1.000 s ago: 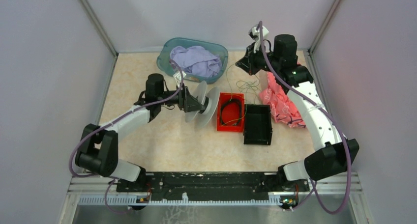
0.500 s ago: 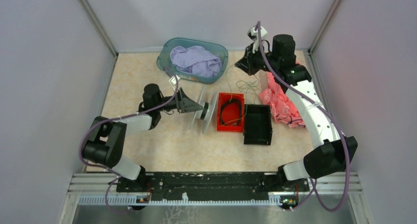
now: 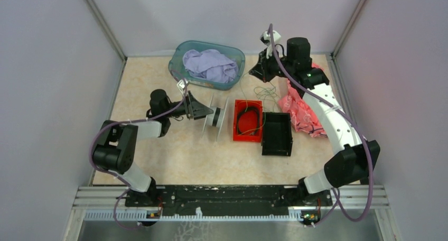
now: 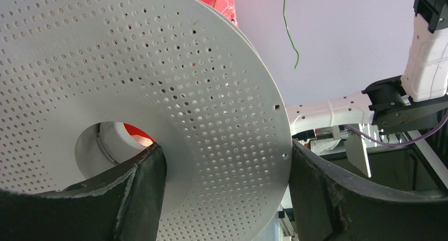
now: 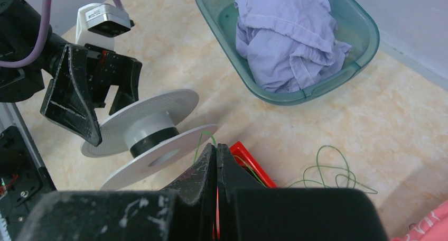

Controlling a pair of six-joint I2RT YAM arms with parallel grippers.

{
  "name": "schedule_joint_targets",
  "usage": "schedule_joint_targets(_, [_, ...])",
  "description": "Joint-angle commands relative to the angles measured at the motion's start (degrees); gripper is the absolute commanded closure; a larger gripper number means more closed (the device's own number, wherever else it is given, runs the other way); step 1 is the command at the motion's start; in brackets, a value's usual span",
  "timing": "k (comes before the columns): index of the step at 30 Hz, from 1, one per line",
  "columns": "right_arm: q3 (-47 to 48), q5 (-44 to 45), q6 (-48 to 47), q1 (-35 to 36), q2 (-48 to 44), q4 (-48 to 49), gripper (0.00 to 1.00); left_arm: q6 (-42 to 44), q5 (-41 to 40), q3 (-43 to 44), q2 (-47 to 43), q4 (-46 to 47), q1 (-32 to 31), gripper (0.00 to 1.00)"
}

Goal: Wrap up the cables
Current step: Place the cable reel at the center of the board.

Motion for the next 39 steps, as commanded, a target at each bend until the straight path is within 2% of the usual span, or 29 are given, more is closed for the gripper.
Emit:
schedule_joint_targets(1, [4.31, 0.50, -0.97, 1.43, 0.63, 1.24, 1.00, 1.82, 1.94, 1.58, 1.48, -1.80, 1.71, 0.21])
schedule_joint_targets(9, [4.20, 0.65, -1.15, 2.64, 1.50, 1.15, 1.00, 2.51, 3.92, 2.69, 2.61, -3.09, 2.50, 0.09])
schedule_joint_targets(18, [3.25, 0.74, -1.39, 2.96, 0.88, 1.21, 1.00, 6.92, 4.42, 4.21, 1.33, -9.36, 2.81, 0.03])
schedule_joint_targets(21, [2.93, 0.74, -1.38, 3.04, 0.72, 1.24, 1.00, 9.75, 4.42, 4.96, 0.94, -12.84, 2.81, 0.04])
schedule_joint_targets(28, [2.25, 0.78, -1.59, 3.46, 0.37, 1.33, 1.00, 16.50, 3.67, 7.40, -0.64, -21.11, 2.81, 0.15])
schedule_joint_targets(39, [3.51, -0.64, -0.36, 5.27, 1.19, 1.62, 1.00, 28.03, -0.27, 13.95, -1.83, -35.50, 1.70, 0.20])
